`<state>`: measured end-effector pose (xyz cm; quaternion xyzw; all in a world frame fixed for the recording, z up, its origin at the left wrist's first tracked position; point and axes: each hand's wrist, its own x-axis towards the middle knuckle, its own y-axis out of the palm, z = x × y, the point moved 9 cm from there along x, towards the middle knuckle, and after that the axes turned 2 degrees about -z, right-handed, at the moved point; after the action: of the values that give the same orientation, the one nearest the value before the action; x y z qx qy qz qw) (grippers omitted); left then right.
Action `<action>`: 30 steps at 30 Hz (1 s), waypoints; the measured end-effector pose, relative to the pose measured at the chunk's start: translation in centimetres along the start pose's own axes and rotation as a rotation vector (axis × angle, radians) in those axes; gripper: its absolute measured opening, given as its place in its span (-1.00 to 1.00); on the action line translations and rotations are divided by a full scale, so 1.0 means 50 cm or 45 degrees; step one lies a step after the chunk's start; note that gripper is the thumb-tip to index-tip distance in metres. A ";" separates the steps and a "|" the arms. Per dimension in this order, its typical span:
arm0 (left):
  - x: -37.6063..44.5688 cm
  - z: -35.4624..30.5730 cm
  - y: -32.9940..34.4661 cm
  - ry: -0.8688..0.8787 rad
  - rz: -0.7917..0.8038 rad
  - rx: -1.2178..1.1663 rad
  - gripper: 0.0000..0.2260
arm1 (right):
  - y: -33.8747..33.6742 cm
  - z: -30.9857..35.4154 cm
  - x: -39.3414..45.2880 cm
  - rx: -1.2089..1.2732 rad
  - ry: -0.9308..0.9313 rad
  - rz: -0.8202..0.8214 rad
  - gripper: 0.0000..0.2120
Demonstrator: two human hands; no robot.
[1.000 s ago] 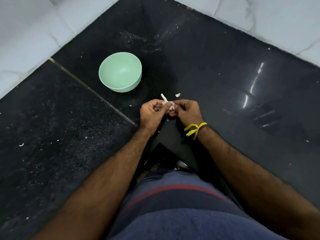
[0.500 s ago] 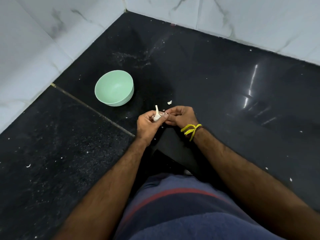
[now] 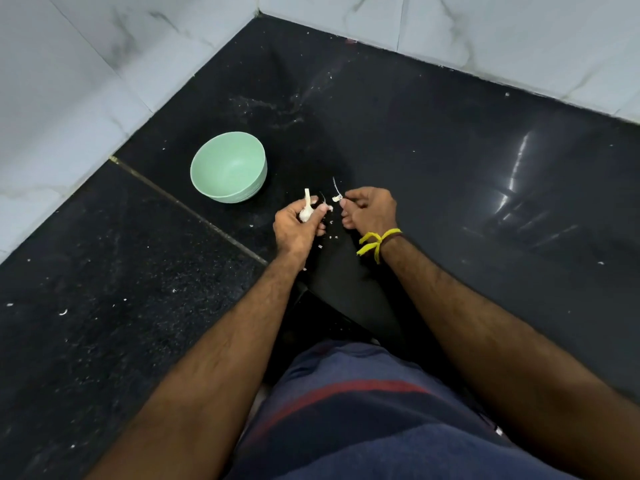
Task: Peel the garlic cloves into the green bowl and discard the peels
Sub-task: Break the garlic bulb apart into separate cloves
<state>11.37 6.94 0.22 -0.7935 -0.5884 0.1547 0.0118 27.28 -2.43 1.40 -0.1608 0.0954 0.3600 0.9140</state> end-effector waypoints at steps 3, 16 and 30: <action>-0.006 0.015 -0.017 -0.037 -0.074 -0.066 -0.78 | -0.004 -0.001 0.014 -0.107 -0.007 -0.005 -0.91; -0.101 0.050 -0.040 -0.189 -0.023 -0.375 -0.79 | 0.040 -0.028 -0.090 0.075 -0.160 0.174 -0.89; -0.092 0.051 -0.037 -0.082 0.169 -0.414 -0.88 | 0.079 -0.020 -0.107 0.232 -0.021 0.435 -0.79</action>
<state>7.80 2.77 -0.74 -0.8167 -0.5521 0.0833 -0.1459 20.66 -3.43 1.14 -0.0559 0.1460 0.5010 0.8512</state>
